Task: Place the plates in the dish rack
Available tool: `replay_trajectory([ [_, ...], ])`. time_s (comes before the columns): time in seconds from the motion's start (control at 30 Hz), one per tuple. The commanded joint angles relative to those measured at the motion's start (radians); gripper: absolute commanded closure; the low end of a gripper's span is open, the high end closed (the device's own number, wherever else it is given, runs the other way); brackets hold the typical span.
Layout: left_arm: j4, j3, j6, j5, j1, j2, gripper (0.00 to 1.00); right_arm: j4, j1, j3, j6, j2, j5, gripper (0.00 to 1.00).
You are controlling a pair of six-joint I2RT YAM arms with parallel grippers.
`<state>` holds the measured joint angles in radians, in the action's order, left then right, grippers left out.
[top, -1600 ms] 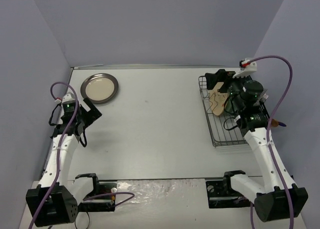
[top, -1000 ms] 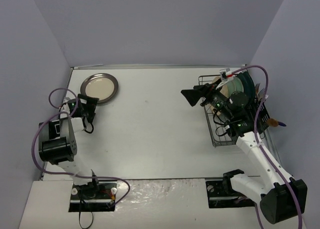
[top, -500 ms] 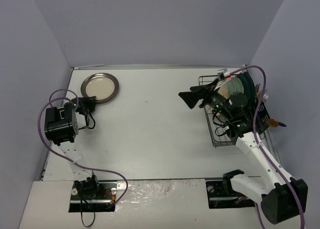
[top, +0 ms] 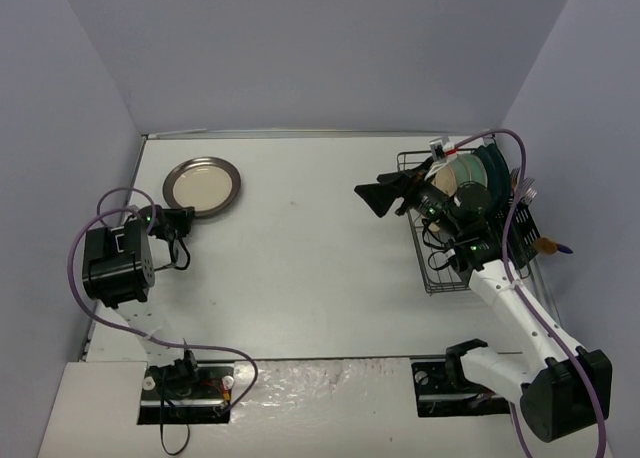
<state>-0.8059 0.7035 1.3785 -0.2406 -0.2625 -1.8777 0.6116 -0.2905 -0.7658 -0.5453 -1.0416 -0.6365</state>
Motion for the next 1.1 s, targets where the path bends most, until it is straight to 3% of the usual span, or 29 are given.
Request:
replay_trajectory([
  [0.0,0.036,0.012,-0.065,-0.104,0.042,0.275,1.0,0.026,-0.013,-0.036,0.004,-0.035,-0.015,0.0],
  [0.23,0.284,0.027,-0.193,-0.271,0.134,0.626,1.0,-0.02,-0.056,-0.062,-0.037,-0.103,0.014,0.0],
  [0.47,0.492,0.051,-0.296,-0.375,0.238,0.846,1.0,-0.009,-0.091,-0.082,-0.059,-0.166,0.02,0.0],
  [0.87,0.544,0.054,-0.268,-0.431,0.319,1.028,1.0,0.054,-0.188,-0.104,-0.076,-0.285,0.043,0.0],
  [1.07,0.562,0.05,-0.285,-0.436,0.347,1.049,1.0,0.065,-0.235,-0.139,-0.072,-0.325,0.031,0.07],
])
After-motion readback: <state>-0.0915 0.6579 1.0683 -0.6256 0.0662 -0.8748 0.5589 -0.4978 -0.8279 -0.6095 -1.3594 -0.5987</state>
